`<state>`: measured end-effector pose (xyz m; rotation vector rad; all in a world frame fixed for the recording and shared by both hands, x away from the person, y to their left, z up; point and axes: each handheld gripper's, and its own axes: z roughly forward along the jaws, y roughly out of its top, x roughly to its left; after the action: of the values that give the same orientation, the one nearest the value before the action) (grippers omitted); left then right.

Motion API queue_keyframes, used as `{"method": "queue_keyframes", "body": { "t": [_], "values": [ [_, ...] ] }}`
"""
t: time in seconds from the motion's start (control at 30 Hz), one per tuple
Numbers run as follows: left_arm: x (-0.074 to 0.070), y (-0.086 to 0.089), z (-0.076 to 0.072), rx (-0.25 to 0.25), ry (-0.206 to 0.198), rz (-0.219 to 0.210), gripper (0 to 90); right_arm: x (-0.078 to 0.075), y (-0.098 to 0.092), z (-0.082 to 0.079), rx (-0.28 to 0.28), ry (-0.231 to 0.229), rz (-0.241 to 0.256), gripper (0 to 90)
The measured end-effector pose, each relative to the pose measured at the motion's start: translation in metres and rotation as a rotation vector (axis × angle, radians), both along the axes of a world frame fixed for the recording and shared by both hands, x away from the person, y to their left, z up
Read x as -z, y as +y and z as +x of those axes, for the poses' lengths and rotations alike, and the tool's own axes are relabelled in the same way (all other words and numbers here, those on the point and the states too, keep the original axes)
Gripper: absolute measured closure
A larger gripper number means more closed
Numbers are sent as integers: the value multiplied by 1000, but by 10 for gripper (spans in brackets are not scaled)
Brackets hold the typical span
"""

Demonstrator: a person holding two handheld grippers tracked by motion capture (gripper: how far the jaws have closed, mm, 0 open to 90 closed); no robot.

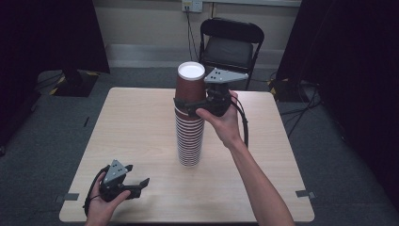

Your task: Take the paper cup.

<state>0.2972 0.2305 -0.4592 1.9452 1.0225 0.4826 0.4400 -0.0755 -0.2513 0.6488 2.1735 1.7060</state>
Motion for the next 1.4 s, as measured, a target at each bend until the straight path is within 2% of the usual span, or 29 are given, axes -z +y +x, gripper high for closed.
{"method": "queue_keyframes", "body": {
  "t": [0.83,0.97,1.4],
  "values": [
    [0,-1,0,6,-1,8,184,-28,-3,-3,8,-46,91,117],
    [0,-1,0,6,-2,7,184,-35,-6,-3,9,-44,136,117],
    [0,0,1,6,-1,6,184,-56,-13,-5,32,-74,208,123]
  ]
}}
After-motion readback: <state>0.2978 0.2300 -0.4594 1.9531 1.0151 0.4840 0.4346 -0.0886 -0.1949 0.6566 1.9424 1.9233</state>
